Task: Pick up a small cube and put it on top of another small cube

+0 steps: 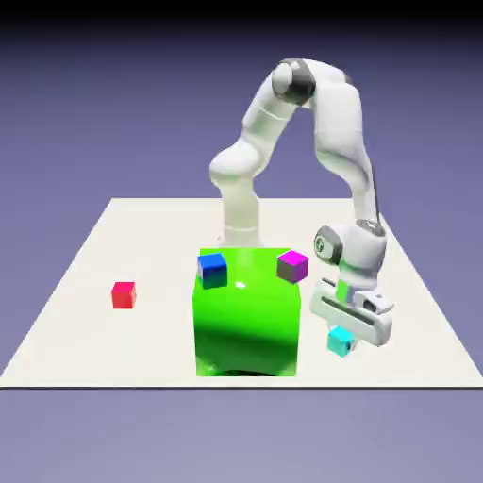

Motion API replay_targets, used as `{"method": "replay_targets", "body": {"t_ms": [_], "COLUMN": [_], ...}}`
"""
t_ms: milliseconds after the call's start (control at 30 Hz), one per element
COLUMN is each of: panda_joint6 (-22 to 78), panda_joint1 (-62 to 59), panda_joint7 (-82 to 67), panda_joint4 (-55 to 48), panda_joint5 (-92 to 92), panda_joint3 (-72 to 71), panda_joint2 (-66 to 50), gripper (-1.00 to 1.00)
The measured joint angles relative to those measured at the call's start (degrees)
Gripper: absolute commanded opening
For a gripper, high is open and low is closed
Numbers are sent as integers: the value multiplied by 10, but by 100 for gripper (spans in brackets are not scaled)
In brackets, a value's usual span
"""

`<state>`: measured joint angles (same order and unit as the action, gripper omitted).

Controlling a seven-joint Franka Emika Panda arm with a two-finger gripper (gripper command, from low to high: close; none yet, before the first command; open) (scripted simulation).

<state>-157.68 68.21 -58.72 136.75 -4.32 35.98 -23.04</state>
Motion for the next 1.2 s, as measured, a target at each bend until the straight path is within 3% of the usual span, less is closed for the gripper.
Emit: {"method": "replay_targets", "body": {"t_ms": [367, 633, 967, 1100, 1133, 1200], "panda_joint6": [222, 404, 465, 365, 356, 355], "panda_joint1": [-132, -284, -418, -427, -428, -428], "panda_joint7": [161, 286, 316, 317, 318, 318], "panda_joint4": [2, -21, -68, -7, -1, -1], "panda_joint5": [-38, 42, 250, 256, 257, 258], "panda_joint3": [-81, -122, -93, -72, -70, -70], "panda_joint2": [220, 380, 401, 363, 360, 360], "gripper": [-100, -100, -100, -100, 100, 100]}}
